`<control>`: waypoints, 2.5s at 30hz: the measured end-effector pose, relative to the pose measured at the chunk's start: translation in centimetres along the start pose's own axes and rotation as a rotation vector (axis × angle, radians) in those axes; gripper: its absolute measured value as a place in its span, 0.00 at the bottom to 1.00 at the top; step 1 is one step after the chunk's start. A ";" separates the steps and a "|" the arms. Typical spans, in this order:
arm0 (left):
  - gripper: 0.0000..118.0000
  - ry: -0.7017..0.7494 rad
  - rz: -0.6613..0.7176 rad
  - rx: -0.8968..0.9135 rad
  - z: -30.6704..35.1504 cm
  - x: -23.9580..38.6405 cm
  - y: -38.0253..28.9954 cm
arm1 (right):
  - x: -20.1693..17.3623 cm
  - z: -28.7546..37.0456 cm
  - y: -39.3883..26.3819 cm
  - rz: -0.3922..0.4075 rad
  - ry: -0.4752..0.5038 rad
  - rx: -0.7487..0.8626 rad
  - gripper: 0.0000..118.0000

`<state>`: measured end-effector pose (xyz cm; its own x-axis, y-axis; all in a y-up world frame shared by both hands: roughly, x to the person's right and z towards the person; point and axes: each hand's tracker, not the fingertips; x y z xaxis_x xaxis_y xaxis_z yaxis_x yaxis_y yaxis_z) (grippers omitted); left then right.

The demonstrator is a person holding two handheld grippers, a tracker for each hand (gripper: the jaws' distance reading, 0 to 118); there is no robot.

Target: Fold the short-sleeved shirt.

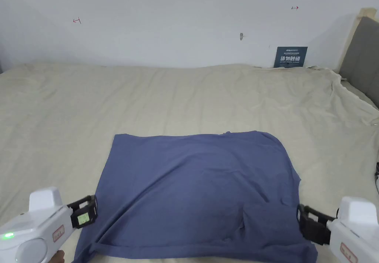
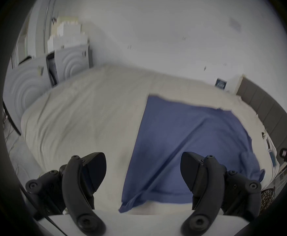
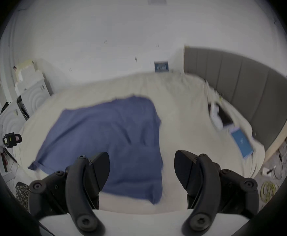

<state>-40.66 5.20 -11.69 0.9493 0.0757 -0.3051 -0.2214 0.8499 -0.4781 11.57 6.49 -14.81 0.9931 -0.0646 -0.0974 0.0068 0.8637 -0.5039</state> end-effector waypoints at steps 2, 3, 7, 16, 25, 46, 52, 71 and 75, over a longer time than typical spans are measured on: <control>0.80 0.001 -0.041 0.076 1.4 1.5 1.6 | -0.7 1.0 1.8 0.012 0.006 0.069 0.70; 0.80 0.007 -0.058 0.110 1.9 2.1 2.1 | -0.8 1.2 2.4 0.011 0.004 0.102 0.69; 0.74 0.029 -0.107 0.222 2.9 3.8 2.6 | -1.7 2.2 3.5 0.033 -0.033 0.202 0.69; 0.00 -0.048 -0.071 0.256 3.8 4.7 1.6 | -3.1 3.6 2.9 0.073 -0.050 0.295 0.00; 0.00 -0.086 -0.057 0.029 1.6 3.7 0.5 | -2.9 3.0 2.6 0.044 -0.037 0.280 0.00; 0.55 0.055 -0.136 -0.478 -7.0 -2.1 -10.3 | -2.4 1.9 0.4 0.029 -0.041 0.178 0.00; 0.01 0.020 -0.134 -0.448 -7.1 -1.8 -10.3 | -2.0 1.9 -0.2 0.019 -0.047 0.156 0.00; 0.00 -0.105 -0.029 -0.331 -4.3 -1.6 -5.2 | 3.1 -7.6 -9.9 -0.069 -0.035 -0.368 0.64; 0.00 -0.108 -0.008 -0.327 -4.8 -1.6 -5.2 | 2.2 -7.9 -10.6 -0.073 -0.003 -0.392 0.35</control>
<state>-42.07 -1.80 -12.64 0.9656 0.1396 -0.2195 -0.2571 0.6396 -0.7244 12.71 -6.77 -16.48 0.9920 -0.1170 -0.0466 0.0333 0.6005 -0.7989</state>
